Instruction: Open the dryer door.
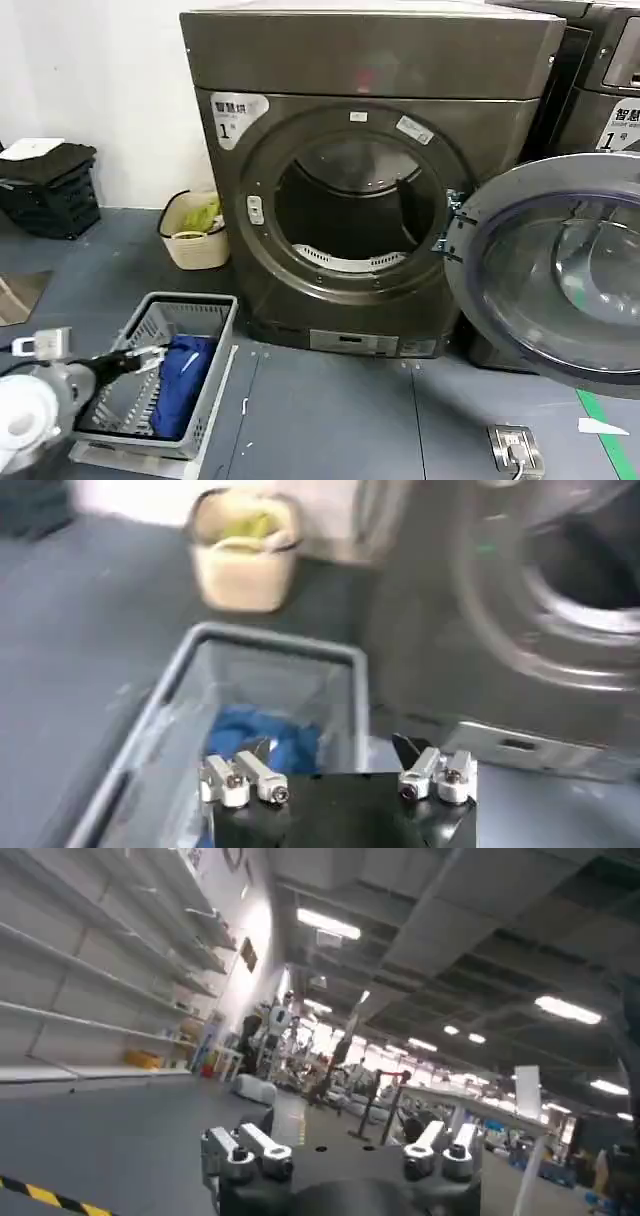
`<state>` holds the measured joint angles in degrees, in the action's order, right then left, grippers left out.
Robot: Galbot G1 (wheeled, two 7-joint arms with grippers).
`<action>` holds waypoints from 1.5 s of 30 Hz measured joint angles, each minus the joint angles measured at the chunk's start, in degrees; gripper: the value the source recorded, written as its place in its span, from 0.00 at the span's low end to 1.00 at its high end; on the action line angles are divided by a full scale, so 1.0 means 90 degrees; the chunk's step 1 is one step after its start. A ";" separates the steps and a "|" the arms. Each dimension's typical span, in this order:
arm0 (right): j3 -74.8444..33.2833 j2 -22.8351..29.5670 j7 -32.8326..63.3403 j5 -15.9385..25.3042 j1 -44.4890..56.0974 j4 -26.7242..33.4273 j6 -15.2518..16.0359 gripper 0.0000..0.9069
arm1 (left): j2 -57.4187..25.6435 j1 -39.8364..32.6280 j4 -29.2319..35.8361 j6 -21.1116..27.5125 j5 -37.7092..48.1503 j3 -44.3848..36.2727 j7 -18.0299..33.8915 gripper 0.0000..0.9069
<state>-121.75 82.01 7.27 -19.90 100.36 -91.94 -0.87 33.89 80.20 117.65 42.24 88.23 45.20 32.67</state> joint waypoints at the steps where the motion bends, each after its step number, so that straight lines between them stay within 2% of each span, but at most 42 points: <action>1: 0.0006 0.0000 -0.0011 0.0001 0.0004 0.0001 -0.0019 1.00 | -0.0015 0.0040 -0.0091 0.0000 0.0156 0.0056 0.0084 1.00; 5: 0.0069 0.0000 -0.0037 0.0012 0.0003 0.0003 -0.0068 1.00 | -0.0105 0.0187 -0.0430 -0.0002 0.0528 0.0202 0.0208 1.00; 8: 0.0121 0.0011 -0.0057 0.0025 -0.0018 0.0003 -0.0102 1.00 | -0.0179 0.0234 -0.0687 -0.0003 0.0189 0.0165 -0.0006 1.00; 12: 0.0188 0.0041 -0.0084 0.0034 -0.0037 0.0023 -0.0180 1.00 | -0.0310 0.0395 -0.1104 -0.0005 -0.1452 -0.0085 -0.1080 1.00; 14: 0.0213 0.0059 -0.0097 0.0037 -0.0042 0.0039 -0.0219 1.00 | -0.0406 0.0531 -0.1306 -0.0259 -0.2318 -0.0242 -0.1768 1.00; 19: 0.0244 0.0074 -0.0133 0.0041 -0.0045 0.0088 -0.0288 1.00 | -0.0658 0.0747 -0.1789 -0.1550 -0.4417 -0.0539 -0.3013 1.00; 28: 0.0264 0.0097 -0.0172 0.0045 -0.0051 0.0105 -0.0383 1.00 | -0.0923 0.0539 -0.2532 -0.3436 -0.8242 -0.0428 -0.4527 1.00; 37: 0.0364 0.0186 -0.0234 0.0050 -0.0078 0.0054 -0.0412 1.00 | -0.1092 -0.0109 -0.3281 -0.6398 -1.2052 0.0002 -0.6131 1.00; 40: 0.0414 0.0213 -0.0257 0.0051 -0.0102 0.0015 -0.0407 1.00 | -0.1193 -0.0293 -0.3440 -0.7189 -1.3232 0.0035 -0.6572 1.00; 45: 0.0483 0.0276 -0.0294 0.0052 -0.0103 -0.0036 -0.0418 1.00 | -0.1358 -0.0601 -0.3642 -0.8678 -1.4524 -0.0089 -0.7229 1.00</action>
<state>-117.40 84.49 4.62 -19.43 99.43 -92.26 -4.63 21.67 74.79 84.87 -35.86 -42.49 44.39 -32.38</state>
